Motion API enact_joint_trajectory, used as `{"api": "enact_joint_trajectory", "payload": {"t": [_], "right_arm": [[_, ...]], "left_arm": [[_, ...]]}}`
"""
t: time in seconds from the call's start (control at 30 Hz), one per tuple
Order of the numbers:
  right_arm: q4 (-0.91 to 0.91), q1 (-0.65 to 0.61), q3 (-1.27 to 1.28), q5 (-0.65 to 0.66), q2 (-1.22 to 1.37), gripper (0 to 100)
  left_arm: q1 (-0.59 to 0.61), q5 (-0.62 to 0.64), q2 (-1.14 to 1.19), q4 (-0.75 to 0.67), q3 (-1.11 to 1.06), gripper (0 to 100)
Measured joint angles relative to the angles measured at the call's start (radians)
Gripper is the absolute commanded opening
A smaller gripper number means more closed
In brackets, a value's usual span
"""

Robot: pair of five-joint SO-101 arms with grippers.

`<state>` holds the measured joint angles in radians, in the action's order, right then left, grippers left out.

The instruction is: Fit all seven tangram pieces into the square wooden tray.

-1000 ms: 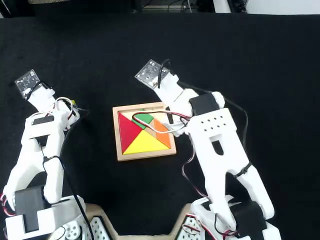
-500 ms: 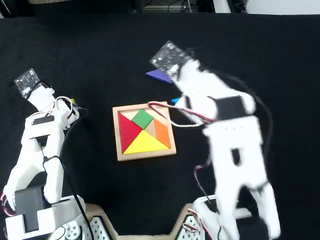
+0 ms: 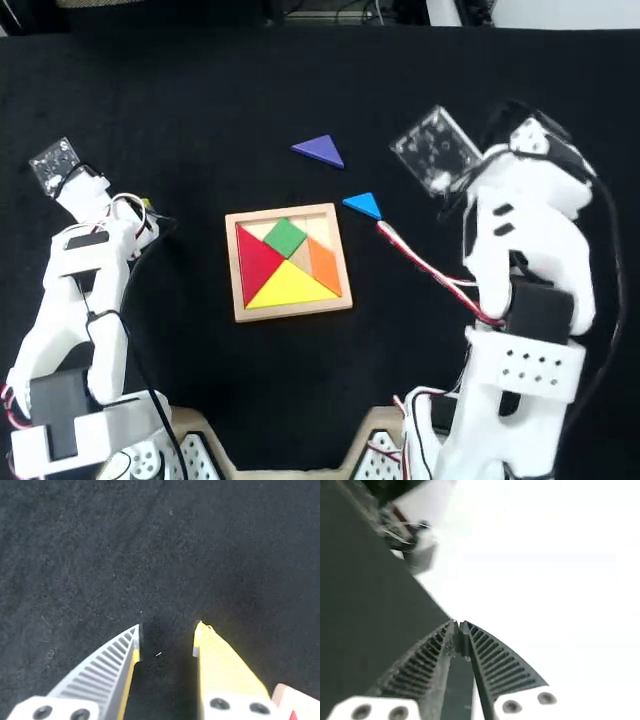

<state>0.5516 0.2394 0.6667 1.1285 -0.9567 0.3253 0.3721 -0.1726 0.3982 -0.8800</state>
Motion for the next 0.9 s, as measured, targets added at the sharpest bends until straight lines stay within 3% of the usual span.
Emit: {"api": "enact_joint_trajectory", "payload": {"t": [0.2,0.33,0.77,0.9], "right_arm": [[-0.371,0.037,0.311,0.043,-0.173,1.2],[-0.506,0.035,0.482,0.043,-0.331,1.2],[-0.543,-0.026,0.733,0.043,-0.83,1.2],[-0.549,-0.037,0.758,0.043,-0.848,1.2]], "left_arm": [[0.0,0.0,0.044,0.0,0.0,18],[0.0,0.0,0.044,0.0,0.0,18],[0.0,0.0,0.044,0.0,0.0,18],[0.0,0.0,0.044,0.0,0.0,18]]}}
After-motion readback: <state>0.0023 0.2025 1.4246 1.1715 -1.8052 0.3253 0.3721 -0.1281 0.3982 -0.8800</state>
